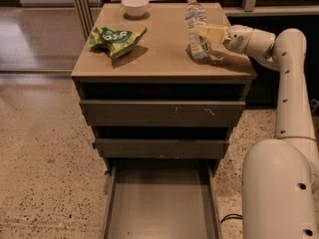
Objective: Pick blue plastic bottle from bottom drawer and place on counter
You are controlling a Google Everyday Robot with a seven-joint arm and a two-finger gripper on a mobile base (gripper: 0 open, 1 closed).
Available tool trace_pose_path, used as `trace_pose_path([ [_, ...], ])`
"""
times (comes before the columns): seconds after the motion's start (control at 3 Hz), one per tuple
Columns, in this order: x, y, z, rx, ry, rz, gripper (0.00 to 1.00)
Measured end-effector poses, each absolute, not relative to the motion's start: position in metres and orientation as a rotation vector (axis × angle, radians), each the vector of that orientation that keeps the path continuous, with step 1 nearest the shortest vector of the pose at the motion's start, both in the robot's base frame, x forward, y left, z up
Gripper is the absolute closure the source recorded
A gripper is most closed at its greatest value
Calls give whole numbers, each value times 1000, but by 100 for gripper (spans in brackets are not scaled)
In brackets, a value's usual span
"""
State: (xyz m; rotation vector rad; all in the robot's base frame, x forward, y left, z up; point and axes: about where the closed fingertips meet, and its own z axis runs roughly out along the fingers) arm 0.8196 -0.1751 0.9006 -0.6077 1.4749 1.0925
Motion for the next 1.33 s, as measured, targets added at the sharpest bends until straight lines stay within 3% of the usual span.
trace_pose_path([
  [1.0, 820, -175, 901, -608, 1475, 1093, 12],
  [1.33, 820, -175, 901, -608, 1475, 1093, 0],
])
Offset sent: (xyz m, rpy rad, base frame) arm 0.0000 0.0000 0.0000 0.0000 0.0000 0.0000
